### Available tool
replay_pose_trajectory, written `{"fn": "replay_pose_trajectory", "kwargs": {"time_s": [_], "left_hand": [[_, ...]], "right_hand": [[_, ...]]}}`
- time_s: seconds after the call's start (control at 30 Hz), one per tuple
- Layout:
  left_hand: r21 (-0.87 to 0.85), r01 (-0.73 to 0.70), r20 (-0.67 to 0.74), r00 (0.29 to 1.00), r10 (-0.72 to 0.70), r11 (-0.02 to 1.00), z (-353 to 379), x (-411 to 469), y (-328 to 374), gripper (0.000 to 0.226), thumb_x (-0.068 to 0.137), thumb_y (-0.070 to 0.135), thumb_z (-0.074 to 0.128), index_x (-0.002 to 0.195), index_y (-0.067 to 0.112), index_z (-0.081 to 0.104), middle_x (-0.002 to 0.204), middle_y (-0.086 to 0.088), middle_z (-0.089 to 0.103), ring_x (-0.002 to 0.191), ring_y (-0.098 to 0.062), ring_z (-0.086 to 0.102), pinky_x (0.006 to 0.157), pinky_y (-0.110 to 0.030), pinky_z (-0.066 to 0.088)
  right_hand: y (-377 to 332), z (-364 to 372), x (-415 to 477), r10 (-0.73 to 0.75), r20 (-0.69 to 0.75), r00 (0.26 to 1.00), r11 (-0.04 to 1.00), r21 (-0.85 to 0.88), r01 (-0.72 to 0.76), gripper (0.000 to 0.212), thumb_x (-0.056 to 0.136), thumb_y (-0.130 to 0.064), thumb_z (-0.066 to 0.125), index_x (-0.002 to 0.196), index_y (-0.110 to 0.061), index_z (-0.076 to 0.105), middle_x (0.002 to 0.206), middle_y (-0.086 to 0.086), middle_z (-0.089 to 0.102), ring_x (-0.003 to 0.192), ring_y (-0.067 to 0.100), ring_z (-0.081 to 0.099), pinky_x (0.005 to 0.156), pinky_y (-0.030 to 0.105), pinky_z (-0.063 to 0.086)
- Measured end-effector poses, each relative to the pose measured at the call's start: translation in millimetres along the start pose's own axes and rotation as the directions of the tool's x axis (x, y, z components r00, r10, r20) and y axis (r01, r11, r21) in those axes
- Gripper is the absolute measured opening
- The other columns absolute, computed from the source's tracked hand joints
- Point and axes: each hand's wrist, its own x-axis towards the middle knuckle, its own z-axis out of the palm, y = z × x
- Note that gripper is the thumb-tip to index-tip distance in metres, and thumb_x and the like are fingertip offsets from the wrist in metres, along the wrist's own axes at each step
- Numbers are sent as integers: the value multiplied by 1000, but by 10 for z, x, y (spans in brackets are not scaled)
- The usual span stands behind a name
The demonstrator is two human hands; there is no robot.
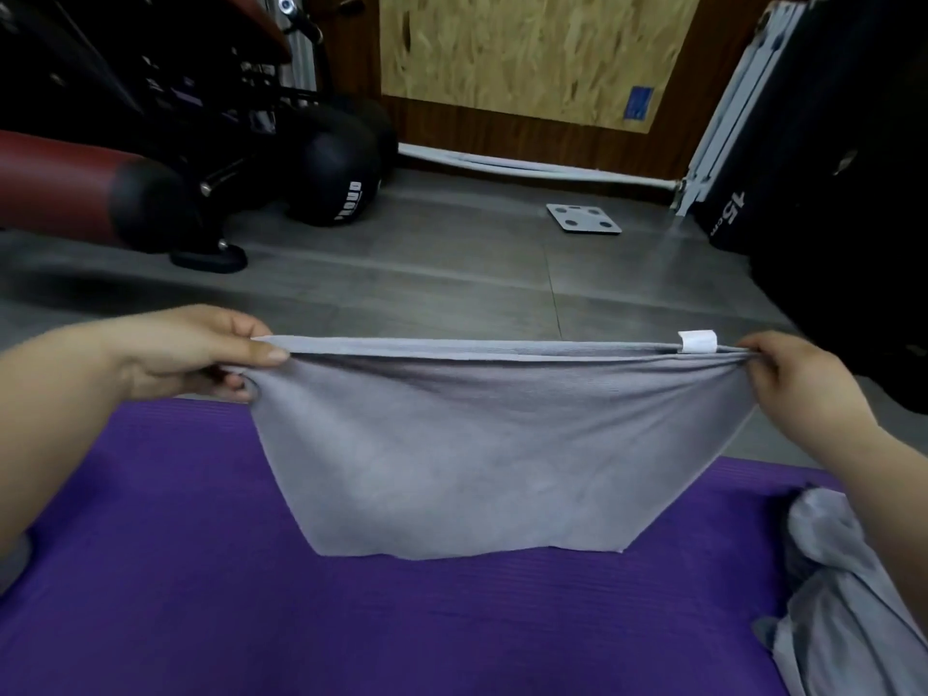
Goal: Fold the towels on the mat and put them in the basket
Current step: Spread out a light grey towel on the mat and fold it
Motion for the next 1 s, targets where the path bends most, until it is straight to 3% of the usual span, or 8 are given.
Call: {"fn": "replay_pose_trajectory", "kwargs": {"time_s": [0.1, 0.23, 0.33, 0.47, 0.67, 0.8, 0.93, 1.0], "left_hand": [[-211, -62, 63, 995, 77, 975, -118, -58, 20, 64, 1, 35, 91, 56, 9, 72, 45, -3, 55, 39, -5, 54, 44, -17, 52], [-325, -87, 80, 990, 119, 942, -187, -109, -7, 72, -5, 31, 90, 61, 8, 75, 57, -6, 66, 48, -7, 63, 47, -19, 53], [-245, -28, 49, 998, 42, 969, -178, -122, -9, 55, 11, 24, 94, 59, 7, 74, 59, -7, 66, 49, -8, 64, 46, -19, 53], [155, 140, -228, 968, -102, 978, -28, -29, -1, 16, 82, -7, 59, 68, 0, 60, 65, -15, 55, 42, -16, 58, 36, -15, 48], [674, 276, -418, 907, 46, 685, 36, 80, 19, 7, 80, -7, 52, 79, -4, 59, 56, -14, 54, 50, -24, 50, 45, -22, 42], [374, 233, -282, 951, -130, 898, -105, -55, 33, 25, 84, -14, 46, 66, 4, 46, 50, -11, 44, 29, -12, 44, 26, -14, 37], [47, 202, -155, 969, -192, 978, -291, -162, 62, 32, 86, -14, 37, 62, 9, 37, 29, 4, 31, 19, -1, 22, 25, -7, 23], [112, 226, -160, 965, -207, 968, -309, -147, 39, 30, 86, -11, 40, 65, 9, 40, 28, 3, 33, 19, -2, 27, 25, -8, 26]], "right_hand": [[-18, -22, -28, 37, 15, 999, 999, 35, -37, 26, 89, 5, 44, 110, 9, 60, 114, 29, 59, 107, 43, 54, 89, 39, 39], [13, -11, -26, 56, 74, 996, 998, 27, -58, 28, 88, 7, 44, 112, 6, 60, 117, 27, 59, 109, 41, 53, 90, 37, 38], [37, 11, -32, 32, 98, 995, 999, -13, -31, 26, 87, 6, 45, 108, 6, 61, 114, 26, 60, 106, 41, 54, 89, 39, 39], [-54, 47, -53, -16, 131, 991, 998, -60, 24, 22, 89, 4, 45, 104, 8, 60, 110, 27, 60, 101, 41, 55, 81, 38, 39], [-76, 104, -36, -150, 112, 982, 980, -116, 163, 20, 88, 5, 46, 102, 10, 60, 104, 27, 61, 95, 43, 58, 77, 41, 43], [3, 32, -54, -275, 85, 958, 950, -132, 284, 23, 81, -2, 47, 84, 12, 65, 80, 29, 66, 70, 46, 65, 62, 48, 53], [88, -75, -161, -258, -32, 965, 962, -95, 255, 48, 76, -20, 31, 85, 13, 65, 82, 29, 67, 70, 48, 65, 81, 2, 38], [88, -58, -212, -224, -51, 973, 973, -67, 220, 49, 77, -22, 32, 86, 12, 65, 84, 29, 67, 73, 47, 65, 83, 2, 36]]}}
